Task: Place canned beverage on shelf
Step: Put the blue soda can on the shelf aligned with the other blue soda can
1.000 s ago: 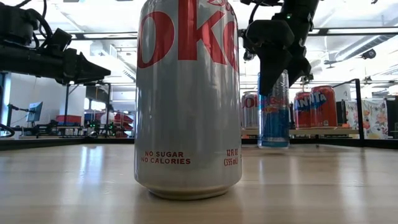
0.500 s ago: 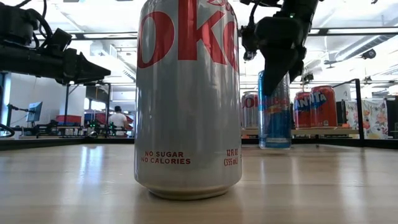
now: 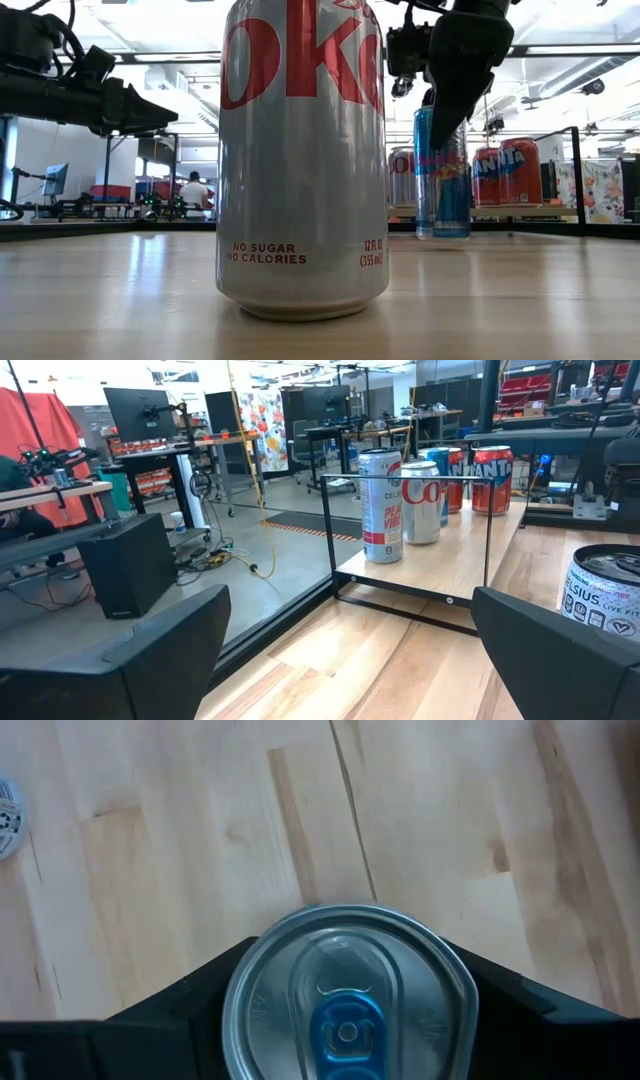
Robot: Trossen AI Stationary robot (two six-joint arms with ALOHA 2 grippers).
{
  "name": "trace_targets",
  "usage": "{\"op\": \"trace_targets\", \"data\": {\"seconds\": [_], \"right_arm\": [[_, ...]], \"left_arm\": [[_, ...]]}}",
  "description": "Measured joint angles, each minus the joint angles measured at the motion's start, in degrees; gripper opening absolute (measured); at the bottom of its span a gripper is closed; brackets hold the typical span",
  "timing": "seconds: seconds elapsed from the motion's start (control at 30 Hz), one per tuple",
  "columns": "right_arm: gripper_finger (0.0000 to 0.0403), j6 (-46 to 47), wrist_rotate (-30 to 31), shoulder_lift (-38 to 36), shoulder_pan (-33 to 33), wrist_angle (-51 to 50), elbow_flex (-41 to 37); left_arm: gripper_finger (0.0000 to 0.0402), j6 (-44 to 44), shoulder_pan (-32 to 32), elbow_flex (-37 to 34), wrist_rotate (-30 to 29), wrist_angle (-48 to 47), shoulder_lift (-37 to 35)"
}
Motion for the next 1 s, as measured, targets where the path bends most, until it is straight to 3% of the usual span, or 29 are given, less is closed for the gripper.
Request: {"op": "trace_targets", "data": {"seconds": [0.4,0.7,0.83,1.0], "right_arm": [[0.0267,-2.1,-0.1,0.0,0.0,0.3,0.0],[0.0358,-2.9,0.0,0.0,0.0,0.4,0.0],[0.0394,2.6,1.7,0.0,0.0,0.3,0.0],[0.0399,16.9,4.5,0.0,0.0,-2.4,1.5]], "left_arm": [[0.0398,0.0,0.0,0.0,0.0,0.0,0.0],[0.0398,0.0,0.0,0.0,0.0,0.0,0.0],[0.0398,0.0,0.0,0.0,0.0,0.0,0.0],[0.0398,0.0,0.0,0.0,0.0,0.0,0.0]]}}
